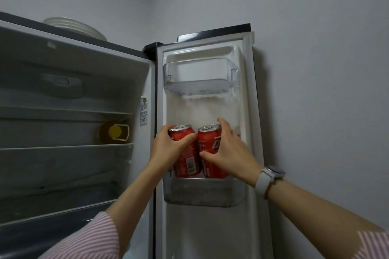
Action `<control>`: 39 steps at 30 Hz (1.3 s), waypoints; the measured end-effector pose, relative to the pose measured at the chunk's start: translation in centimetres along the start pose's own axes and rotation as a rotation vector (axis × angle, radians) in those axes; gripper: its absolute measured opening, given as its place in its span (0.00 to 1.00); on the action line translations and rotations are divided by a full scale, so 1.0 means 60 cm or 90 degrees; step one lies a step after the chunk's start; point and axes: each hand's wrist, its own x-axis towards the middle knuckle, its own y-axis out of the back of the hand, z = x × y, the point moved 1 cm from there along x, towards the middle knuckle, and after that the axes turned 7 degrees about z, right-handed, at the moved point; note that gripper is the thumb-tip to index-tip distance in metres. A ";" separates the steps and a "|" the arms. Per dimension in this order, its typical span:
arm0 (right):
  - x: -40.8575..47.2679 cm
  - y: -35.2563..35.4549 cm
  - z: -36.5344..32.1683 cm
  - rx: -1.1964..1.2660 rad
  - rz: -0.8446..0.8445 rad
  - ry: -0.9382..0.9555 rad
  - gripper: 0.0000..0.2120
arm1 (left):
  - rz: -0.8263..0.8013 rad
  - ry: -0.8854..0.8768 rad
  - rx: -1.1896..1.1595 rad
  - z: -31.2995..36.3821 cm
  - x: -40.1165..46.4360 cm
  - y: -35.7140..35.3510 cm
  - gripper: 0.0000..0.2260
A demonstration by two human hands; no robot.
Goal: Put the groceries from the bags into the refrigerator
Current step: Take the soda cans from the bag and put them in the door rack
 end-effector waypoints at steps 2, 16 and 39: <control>-0.001 -0.007 0.004 -0.013 -0.032 -0.016 0.44 | -0.016 -0.002 0.045 -0.008 0.000 -0.009 0.28; -0.007 0.006 -0.002 -0.159 -0.085 0.055 0.33 | -0.088 -0.242 0.442 -0.031 -0.010 0.001 0.30; -0.254 -0.012 -0.112 -0.043 0.050 0.196 0.22 | -0.012 -0.221 0.704 -0.018 -0.254 0.247 0.23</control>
